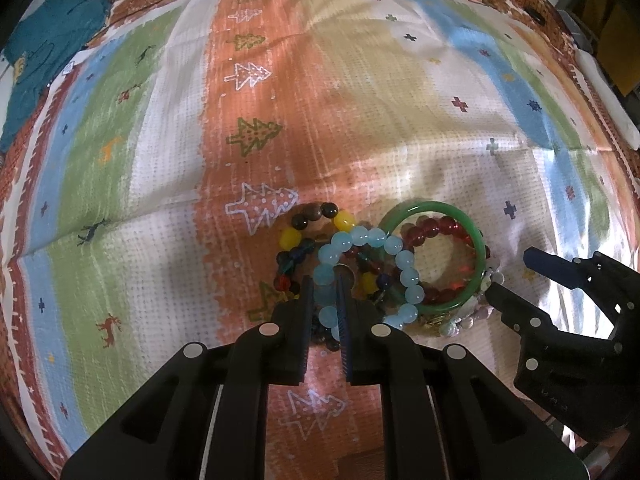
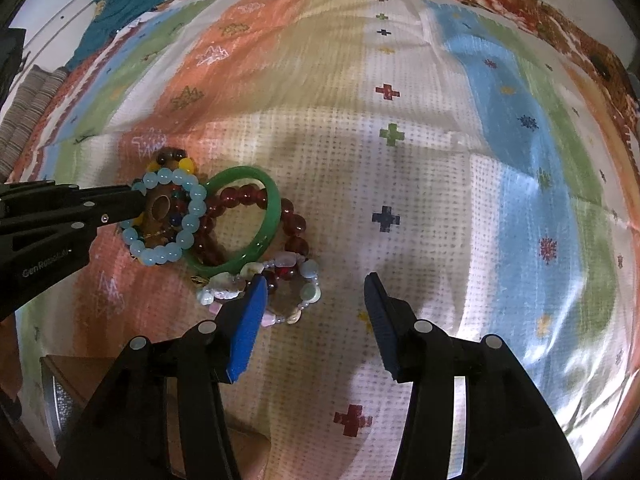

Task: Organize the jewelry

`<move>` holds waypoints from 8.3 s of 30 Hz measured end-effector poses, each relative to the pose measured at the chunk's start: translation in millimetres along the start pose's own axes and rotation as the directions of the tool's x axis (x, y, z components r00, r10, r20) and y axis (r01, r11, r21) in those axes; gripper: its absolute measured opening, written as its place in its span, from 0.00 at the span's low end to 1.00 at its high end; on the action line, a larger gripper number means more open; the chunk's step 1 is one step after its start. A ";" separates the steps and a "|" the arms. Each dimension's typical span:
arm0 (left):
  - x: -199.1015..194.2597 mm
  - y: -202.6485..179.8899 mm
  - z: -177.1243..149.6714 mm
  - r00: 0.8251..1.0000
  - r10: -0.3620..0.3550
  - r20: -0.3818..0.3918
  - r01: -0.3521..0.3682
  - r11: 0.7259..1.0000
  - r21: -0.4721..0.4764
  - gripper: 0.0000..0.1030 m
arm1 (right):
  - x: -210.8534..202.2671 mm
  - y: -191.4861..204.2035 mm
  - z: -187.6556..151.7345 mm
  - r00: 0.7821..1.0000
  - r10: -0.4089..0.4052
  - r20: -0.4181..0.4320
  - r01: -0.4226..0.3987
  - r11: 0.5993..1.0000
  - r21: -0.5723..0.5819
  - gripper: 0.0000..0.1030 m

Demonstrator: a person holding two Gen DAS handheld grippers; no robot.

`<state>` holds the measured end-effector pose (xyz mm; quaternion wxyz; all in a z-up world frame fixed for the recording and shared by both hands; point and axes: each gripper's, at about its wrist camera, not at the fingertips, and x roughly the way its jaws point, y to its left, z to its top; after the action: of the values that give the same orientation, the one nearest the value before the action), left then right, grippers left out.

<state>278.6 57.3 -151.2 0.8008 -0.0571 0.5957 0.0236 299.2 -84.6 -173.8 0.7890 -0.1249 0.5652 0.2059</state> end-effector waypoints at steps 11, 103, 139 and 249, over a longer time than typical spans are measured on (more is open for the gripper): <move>6.8 -3.9 -0.4 1.000 0.007 -0.007 -0.007 1.000 0.011 0.11 | 7.2 3.5 -1.5 0.998 0.052 -0.032 -0.052 0.999 -0.008 0.24; -137.0 -28.3 -44.9 0.959 -0.105 0.264 0.090 0.994 0.068 0.11 | -123.8 23.7 -18.7 0.953 0.064 0.295 -0.052 0.997 -0.049 0.11; -186.0 -41.4 -117.3 0.928 -0.170 0.331 0.140 0.984 0.113 0.11 | -167.9 47.6 -77.1 0.936 0.139 0.324 -0.110 0.988 -0.106 0.11; -18.1 30.4 -7.4 0.997 0.039 0.059 -0.034 0.995 -0.092 0.52 | -21.6 15.9 19.8 0.995 -0.049 0.083 0.048 0.999 0.018 0.75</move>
<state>263.1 87.1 -138.0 0.8145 -0.0819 0.5705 0.0671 302.5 -66.1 -146.3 0.8176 -0.1238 0.5303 0.1870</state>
